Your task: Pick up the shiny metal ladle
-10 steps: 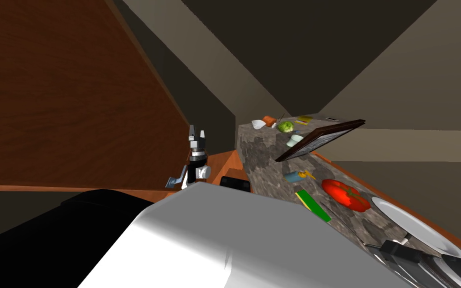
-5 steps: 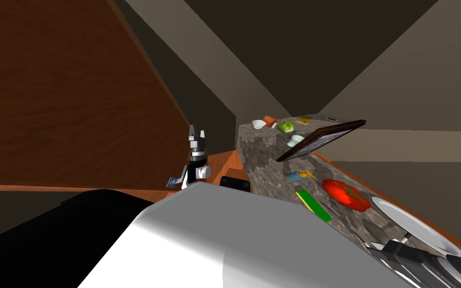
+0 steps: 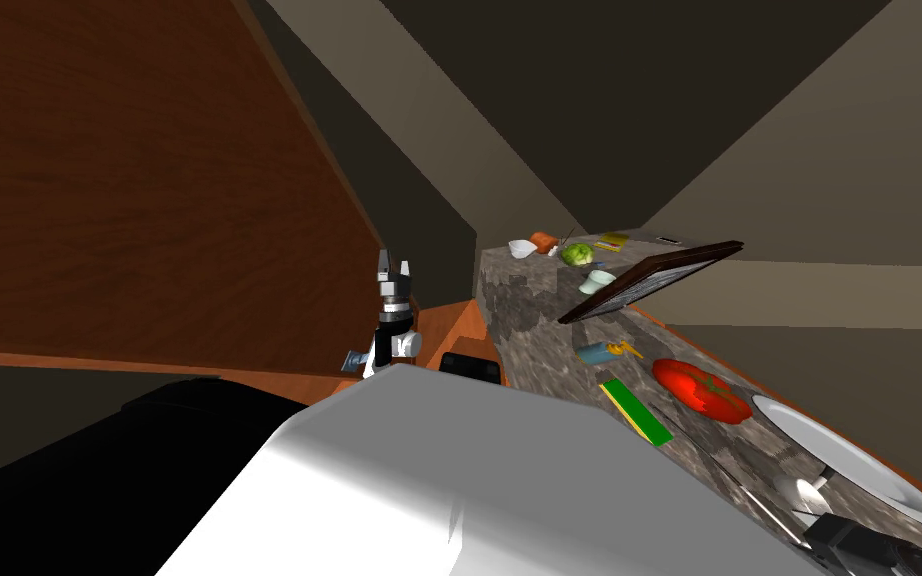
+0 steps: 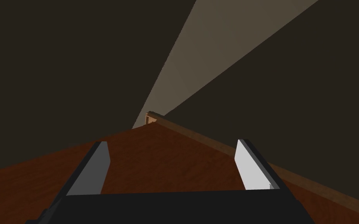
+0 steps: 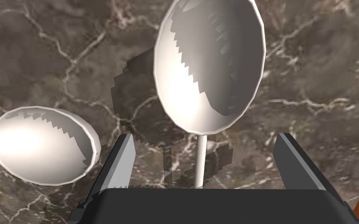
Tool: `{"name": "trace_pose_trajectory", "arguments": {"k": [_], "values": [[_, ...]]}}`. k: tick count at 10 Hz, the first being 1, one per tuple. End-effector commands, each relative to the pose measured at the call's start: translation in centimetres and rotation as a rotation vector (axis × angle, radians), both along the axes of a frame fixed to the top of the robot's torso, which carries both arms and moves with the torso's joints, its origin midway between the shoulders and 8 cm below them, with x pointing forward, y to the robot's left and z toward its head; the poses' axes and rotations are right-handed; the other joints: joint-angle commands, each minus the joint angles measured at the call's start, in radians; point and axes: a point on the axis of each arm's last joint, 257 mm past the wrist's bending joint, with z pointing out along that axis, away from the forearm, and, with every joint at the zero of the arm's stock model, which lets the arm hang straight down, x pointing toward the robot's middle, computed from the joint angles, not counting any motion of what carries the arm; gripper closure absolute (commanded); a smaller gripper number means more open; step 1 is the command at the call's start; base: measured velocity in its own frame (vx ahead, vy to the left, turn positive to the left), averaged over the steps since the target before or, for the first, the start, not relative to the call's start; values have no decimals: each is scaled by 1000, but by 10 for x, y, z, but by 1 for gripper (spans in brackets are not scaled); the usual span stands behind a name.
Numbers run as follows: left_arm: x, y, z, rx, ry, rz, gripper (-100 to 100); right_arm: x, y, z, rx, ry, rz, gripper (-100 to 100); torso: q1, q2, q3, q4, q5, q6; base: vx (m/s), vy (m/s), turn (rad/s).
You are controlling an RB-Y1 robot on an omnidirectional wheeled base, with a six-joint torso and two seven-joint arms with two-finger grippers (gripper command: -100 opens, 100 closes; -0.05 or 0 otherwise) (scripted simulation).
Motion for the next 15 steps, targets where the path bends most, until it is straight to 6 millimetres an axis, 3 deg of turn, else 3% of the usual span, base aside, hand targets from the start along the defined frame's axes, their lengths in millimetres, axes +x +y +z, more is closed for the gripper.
{"name": "trace_pose_trajectory", "arguments": {"k": [1, 2, 3, 4, 6, 7, 11, 12, 13, 14, 15], "values": [[0, 0, 0, 0, 0, 0, 0, 0, -14, 3, -44, 1, 26, -100, 0, 0, 0, 0, 0, 0, -31, 49, 73], [0, 0, 0, 0, 0, 0, 0, -1, -7, 0, -24, 2, 14, -100, 2, 1, 0, 0, 0, 0, -18, 29, 11], [0, 0, 0, 0, 0, 0, 0, 0, -8, 0, -29, 1, 17, 0, 2, 1, 0, 0, 1, 0, 0, 0, 0], [0, 0, 0, 0, 0, 0, 0, -8, -8, -10, -35, 1, 10, -100, 0, 0, 0, 0, 0, 0, 5, 5, 45], [0, 0, 0, 0, 0, 0, 0, -9, -8, -10, -34, 1, 9, -100, -1, -1, -1, 0, 0, 0, 5, 1, 22], [0, 0, 0, 0, 0, 0, 0, -9, -8, -10, -35, 1, 10, 100, -1, -1, -1, 0, 0, 0, 0, 0, 0], [0, 0, 0, 0, 0, 0, 0, -9, -8, -10, -35, 1, 9, 100, -2, -1, 0, 0, -1, 0, 0, 0, 0], [0, 0, 0, 0, 0, 0, 0, -9, -8, -10, -35, 1, 8, 0, -2, -1, 0, 0, -1, 0, 0, 0, 0], [0, 0, 0, 0, 0, 0, 0, 0, -8, 0, -29, 1, 16, 100, -2, -1, 0, 0, -1, 0, -7, -3, -67], [0, 0, 0, 0, 0, 0, 0, -4, -8, -3, -33, 0, 13, 100, -1, 0, 0, 0, 0, 0, -4, -4, -16], [0, 0, 0, 0, 0, 0, 0, -4, -8, -2, -32, 1, 13, 0, -2, 0, 0, 0, -1, -1, 0, 0, 0]]}}
